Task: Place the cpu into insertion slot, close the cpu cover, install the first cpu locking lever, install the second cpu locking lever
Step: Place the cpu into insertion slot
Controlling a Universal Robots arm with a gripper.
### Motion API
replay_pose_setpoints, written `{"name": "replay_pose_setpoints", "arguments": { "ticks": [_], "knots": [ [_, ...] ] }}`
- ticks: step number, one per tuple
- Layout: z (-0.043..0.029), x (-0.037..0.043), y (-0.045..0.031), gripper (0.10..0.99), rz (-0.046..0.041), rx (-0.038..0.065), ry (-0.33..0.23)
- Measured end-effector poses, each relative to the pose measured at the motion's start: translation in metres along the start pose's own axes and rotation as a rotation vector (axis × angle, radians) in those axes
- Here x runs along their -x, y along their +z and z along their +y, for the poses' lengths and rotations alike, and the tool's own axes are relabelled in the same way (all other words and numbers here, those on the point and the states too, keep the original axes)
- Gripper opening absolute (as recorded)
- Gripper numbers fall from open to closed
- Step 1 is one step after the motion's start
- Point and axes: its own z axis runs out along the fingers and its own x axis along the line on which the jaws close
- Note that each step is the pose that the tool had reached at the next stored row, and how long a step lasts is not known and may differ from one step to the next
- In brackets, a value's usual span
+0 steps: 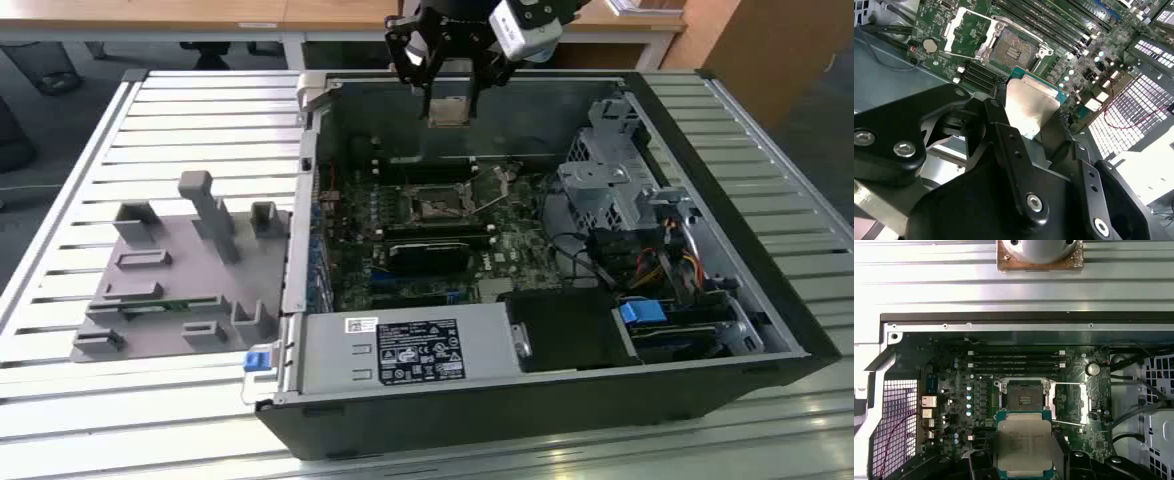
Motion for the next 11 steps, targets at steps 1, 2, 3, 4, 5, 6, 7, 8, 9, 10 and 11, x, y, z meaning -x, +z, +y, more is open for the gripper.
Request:
{"name": "replay_pose_setpoints", "arguments": {
  "ticks": [1, 2, 3, 4, 5, 6, 7, 8, 9, 10, 11],
  "knots": [
    [0.0000, 0.0000, 0.0000, 0.525, 0.0000, 0.000, 0.000],
    [0.0000, 0.0000, 0.0000, 0.525, 0.0000, 0.000, 0.000],
    [0.0000, 0.0000, 0.0000, 0.525, 0.0000, 0.000, 0.000],
    [0.0000, 0.0000, 0.0000, 0.525, 0.0000, 0.000, 0.000],
    [0.0000, 0.0000, 0.0000, 0.525, 0.0000, 0.000, 0.001],
    [0.0000, 0.0000, 0.0000, 0.525, -0.0001, 0.000, 0.002],
    [0.0000, 0.0000, 0.0000, 0.525, -0.0003, 0.000, 0.003],
    [0.0000, 0.0000, 0.0000, 0.525, -0.0004, 0.000, 0.004],
    [0.0000, 0.0000, 0.0000, 0.525, -0.0005, 0.000, 0.006],
    [0.0000, 0.0000, 0.0000, 0.525, -0.0006, 0.000, 0.007],
    [0.0000, 0.0000, 0.0000, 0.525, -0.0007, 0.000, 0.008]
  ]
}}
